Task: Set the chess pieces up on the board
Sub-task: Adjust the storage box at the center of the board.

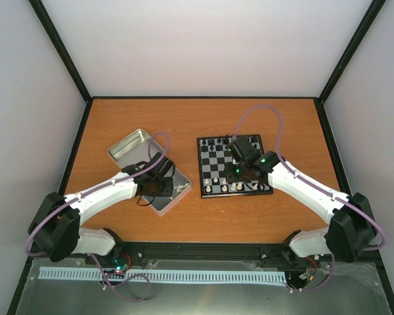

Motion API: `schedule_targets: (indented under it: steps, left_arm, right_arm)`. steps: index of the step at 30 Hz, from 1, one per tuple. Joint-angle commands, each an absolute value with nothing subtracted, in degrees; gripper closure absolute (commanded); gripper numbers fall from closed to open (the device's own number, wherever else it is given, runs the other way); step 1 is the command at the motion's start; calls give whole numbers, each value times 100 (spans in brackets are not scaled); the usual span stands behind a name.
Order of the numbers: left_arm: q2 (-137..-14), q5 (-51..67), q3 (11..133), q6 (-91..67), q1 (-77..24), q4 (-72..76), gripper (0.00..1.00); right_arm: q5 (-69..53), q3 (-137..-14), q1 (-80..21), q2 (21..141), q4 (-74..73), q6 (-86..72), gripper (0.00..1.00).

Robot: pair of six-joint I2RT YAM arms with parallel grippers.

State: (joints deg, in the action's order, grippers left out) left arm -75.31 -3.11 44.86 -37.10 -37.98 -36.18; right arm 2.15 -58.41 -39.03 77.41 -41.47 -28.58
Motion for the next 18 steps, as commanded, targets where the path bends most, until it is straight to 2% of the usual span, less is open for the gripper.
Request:
schedule_targets:
  steps: [1,5,8,18]
  left_arm:
    - [-7642,-455,4650,-3863,-3779,-4473,61]
    - [-7634,-236,4456,-3753,-3779,-4521,64]
    - [-7702,114,4507,-3669,-3867,-4437,70]
    - [-8440,776,4931,-3430,-4552,-4136,72]
  right_arm:
    - [294,-5837,-3902,7675,-4047,-2882,62]
    - [259,-5793,-3889,7649,-4026,-2903,62]
    - [277,-5804,-3811,7736,-4117,-2914,62]
    - [-201,-5870,-3615,7902,-4025,-2738,61]
